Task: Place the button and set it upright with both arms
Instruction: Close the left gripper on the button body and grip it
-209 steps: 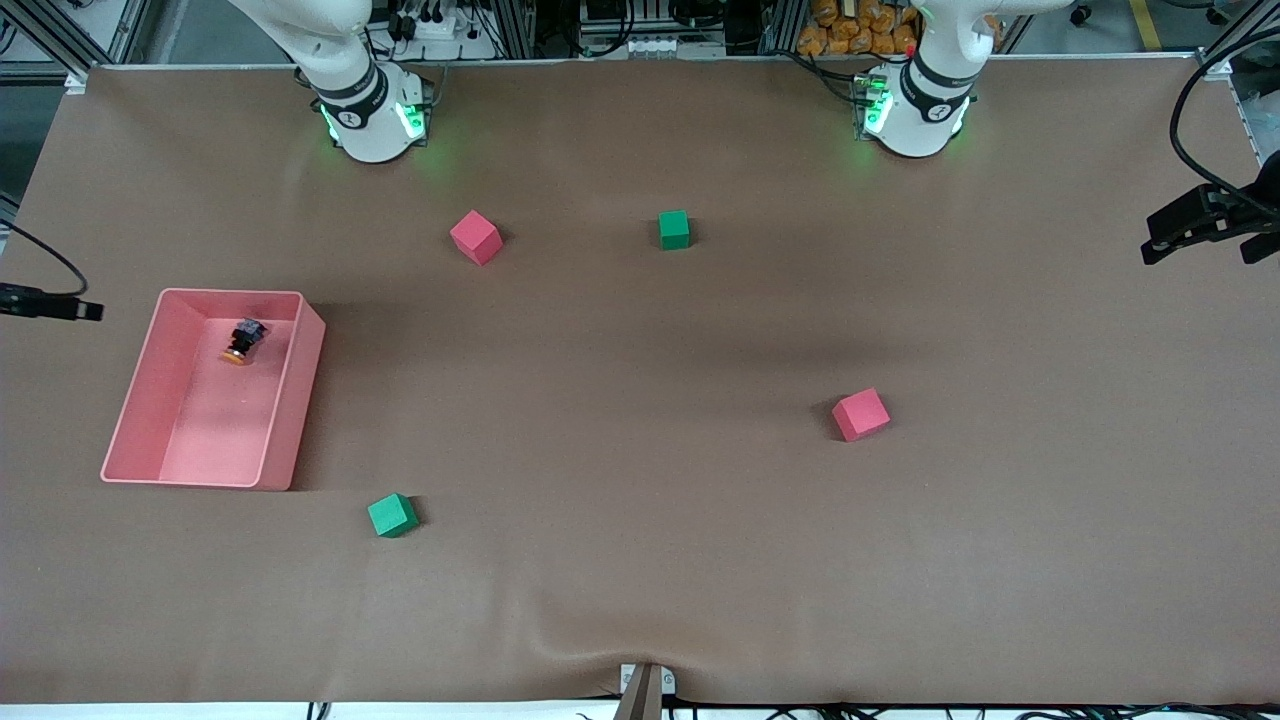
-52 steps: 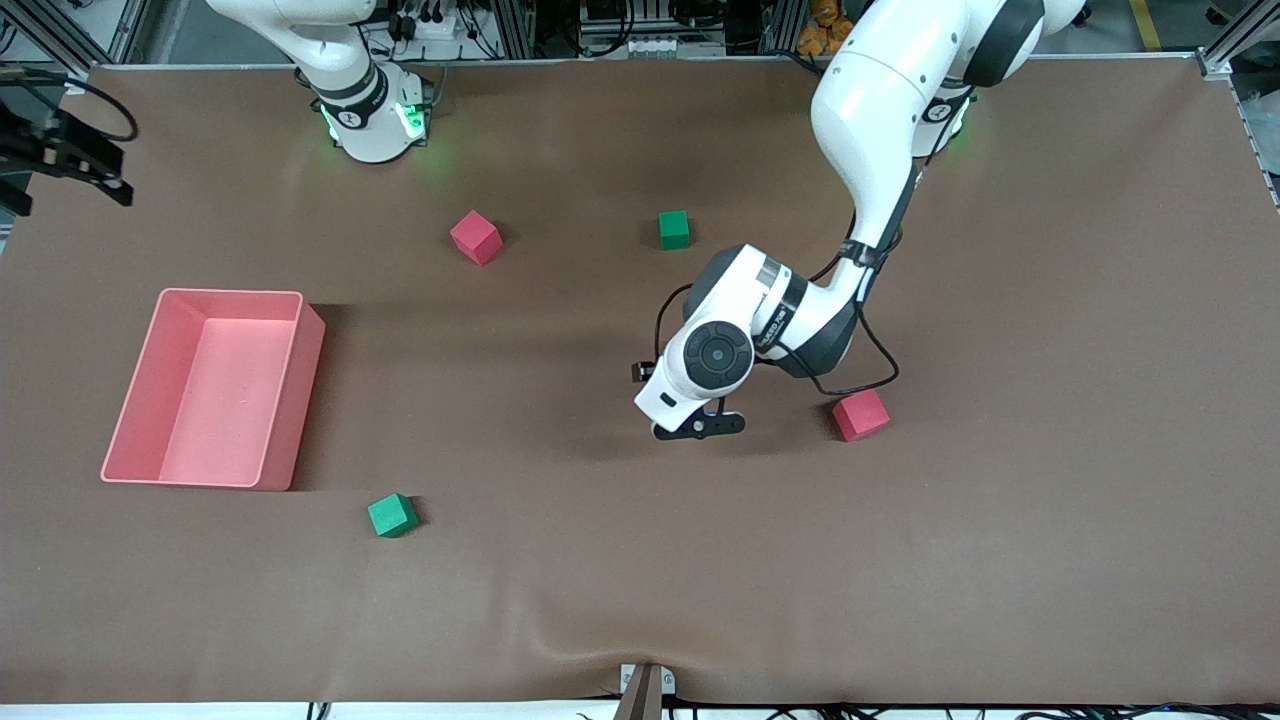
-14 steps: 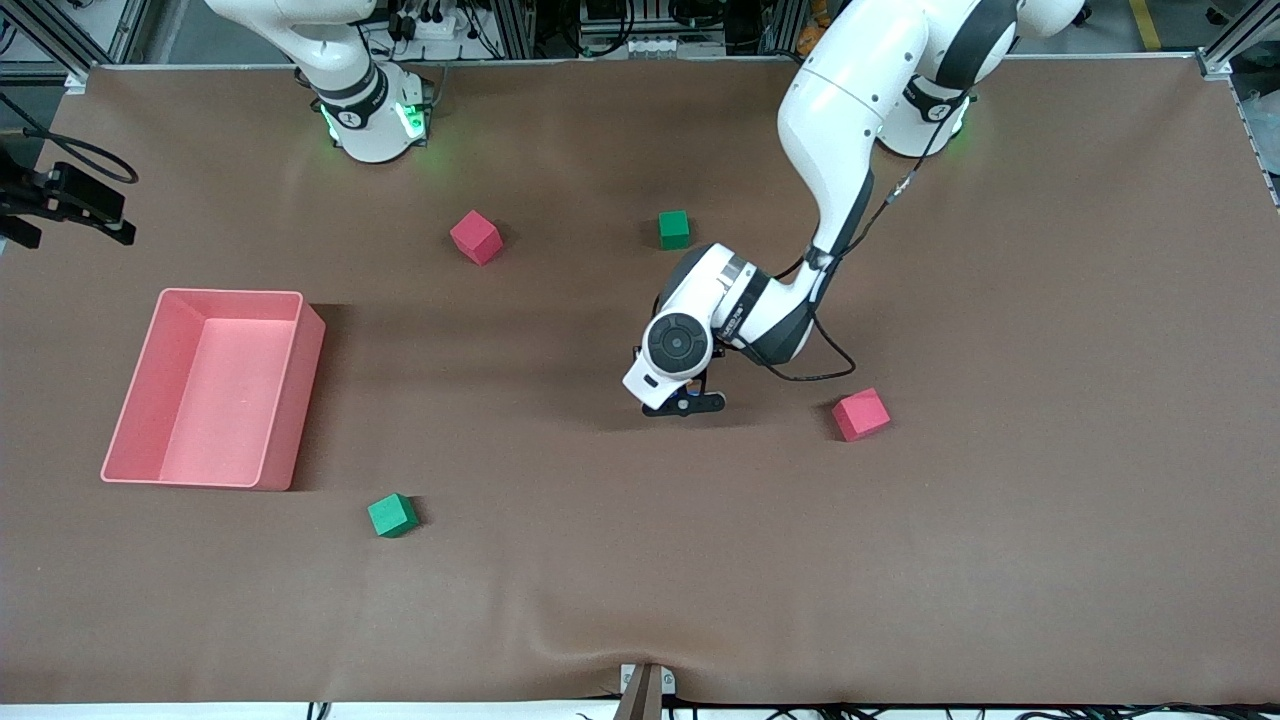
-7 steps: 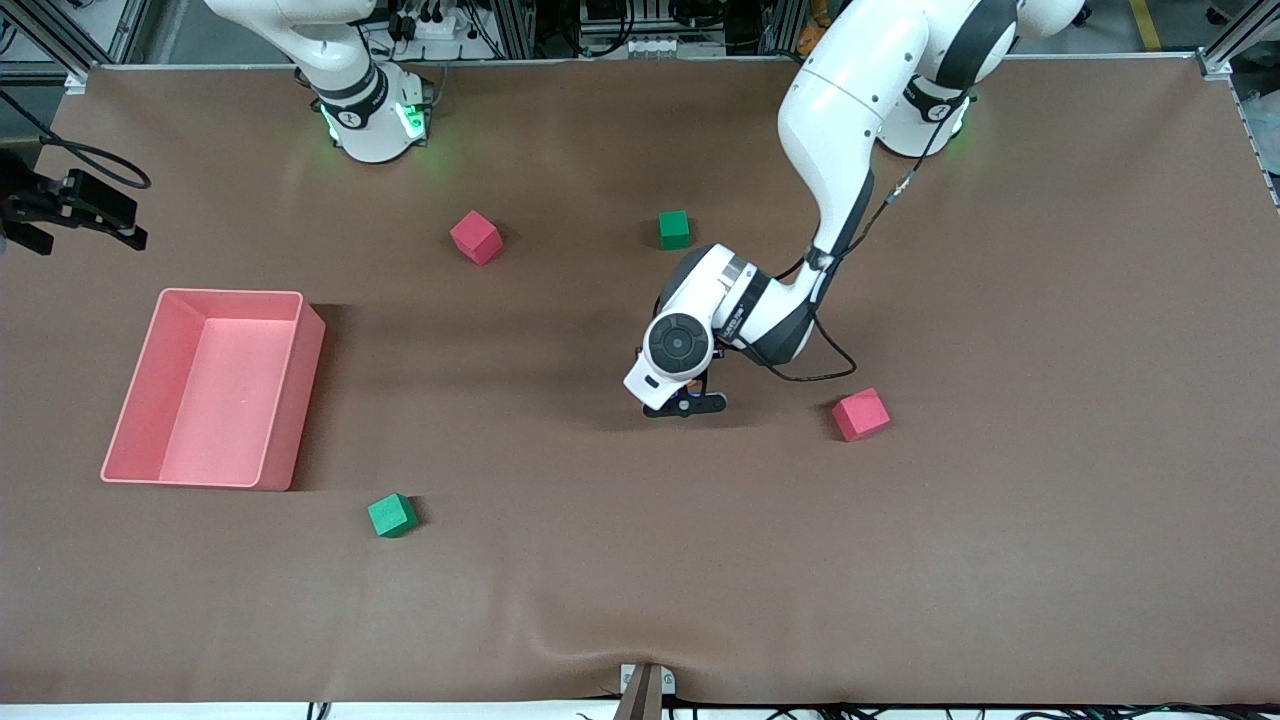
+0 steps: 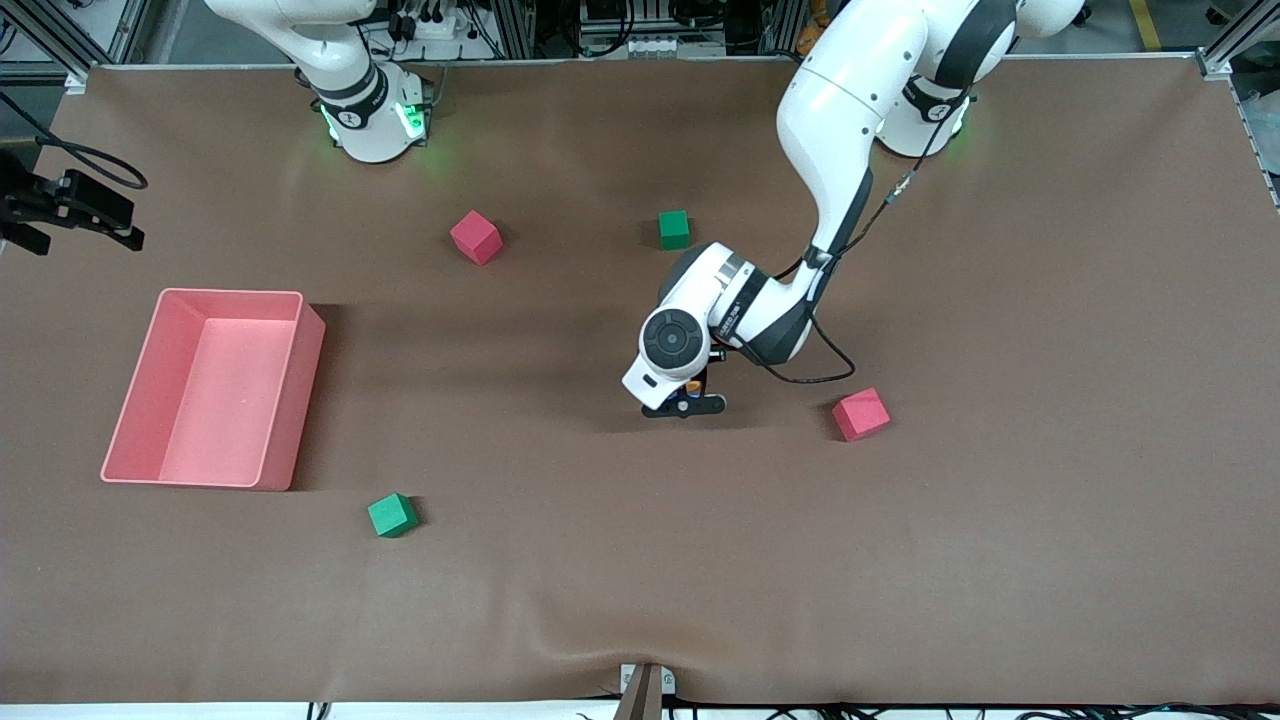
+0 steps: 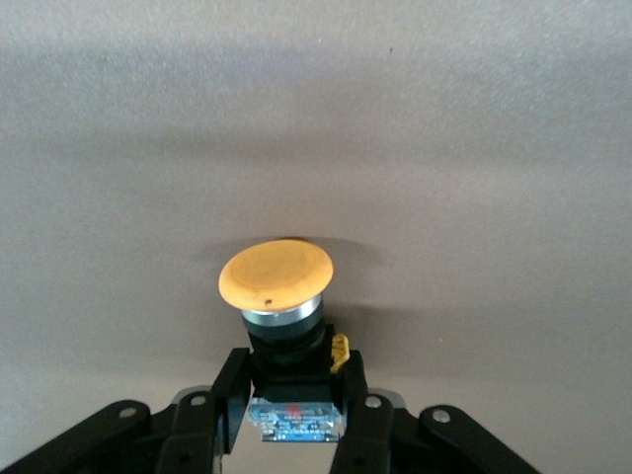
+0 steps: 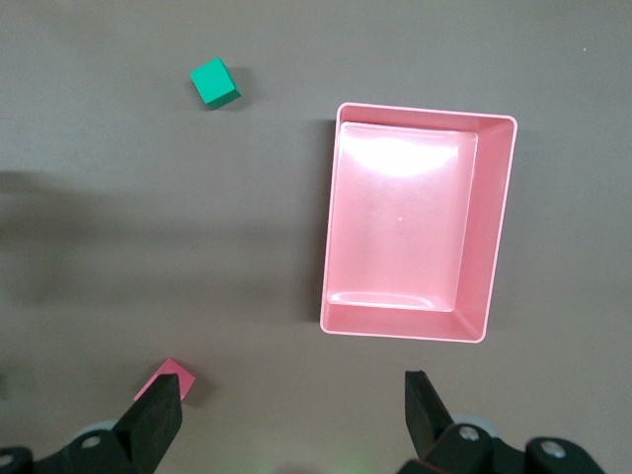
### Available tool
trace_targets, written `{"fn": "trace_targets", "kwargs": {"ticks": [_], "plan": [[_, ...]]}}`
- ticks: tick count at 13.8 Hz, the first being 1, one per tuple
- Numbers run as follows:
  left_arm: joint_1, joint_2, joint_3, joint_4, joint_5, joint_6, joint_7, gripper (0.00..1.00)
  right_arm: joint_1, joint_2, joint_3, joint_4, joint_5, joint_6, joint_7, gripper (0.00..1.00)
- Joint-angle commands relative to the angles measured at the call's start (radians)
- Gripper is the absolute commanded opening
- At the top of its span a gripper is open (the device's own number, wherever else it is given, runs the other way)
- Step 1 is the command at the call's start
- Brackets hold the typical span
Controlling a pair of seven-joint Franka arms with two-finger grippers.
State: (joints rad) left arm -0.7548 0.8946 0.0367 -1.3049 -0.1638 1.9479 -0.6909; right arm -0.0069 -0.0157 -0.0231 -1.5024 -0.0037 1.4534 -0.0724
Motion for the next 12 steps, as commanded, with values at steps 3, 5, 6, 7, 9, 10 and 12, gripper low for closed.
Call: {"fn": "trace_targets", "kwargs": {"ticks": [3,5,6,7,9,10,12], "plan": [[-0.015,-0.037,0.031,0.007,0.030,0.006,-0.074,0.16,0.004,-0.001,0.003,0.011,0.007,-0.002,0.010,1.00],[-0.021,-0.058,0.029,0.006,0.119,0.006,-0.119,0.17,0.007,-0.001,0.003,0.011,0.007,-0.002,0.011,1.00],[-0.043,-0.060,0.029,0.007,0.179,0.006,-0.165,0.17,0.007,-0.001,0.003,0.011,0.007,-0.002,0.010,1.00],[-0.063,-0.062,0.031,0.010,0.222,0.009,-0.221,0.17,0.007,-0.001,0.003,0.011,0.005,-0.002,0.010,1.00],[-0.075,-0.063,0.029,0.021,0.259,0.054,-0.316,0.16,0.004,-0.001,0.003,0.011,0.005,-0.008,0.000,1.00],[-0.099,-0.063,0.032,0.021,0.268,0.071,-0.362,0.16,0.002,-0.001,0.003,0.011,0.007,-0.008,-0.001,1.00],[-0.145,-0.063,0.055,0.026,0.341,0.095,-0.493,0.13,0.002,-0.001,0.003,0.011,0.002,-0.008,-0.006,1.00]]}}
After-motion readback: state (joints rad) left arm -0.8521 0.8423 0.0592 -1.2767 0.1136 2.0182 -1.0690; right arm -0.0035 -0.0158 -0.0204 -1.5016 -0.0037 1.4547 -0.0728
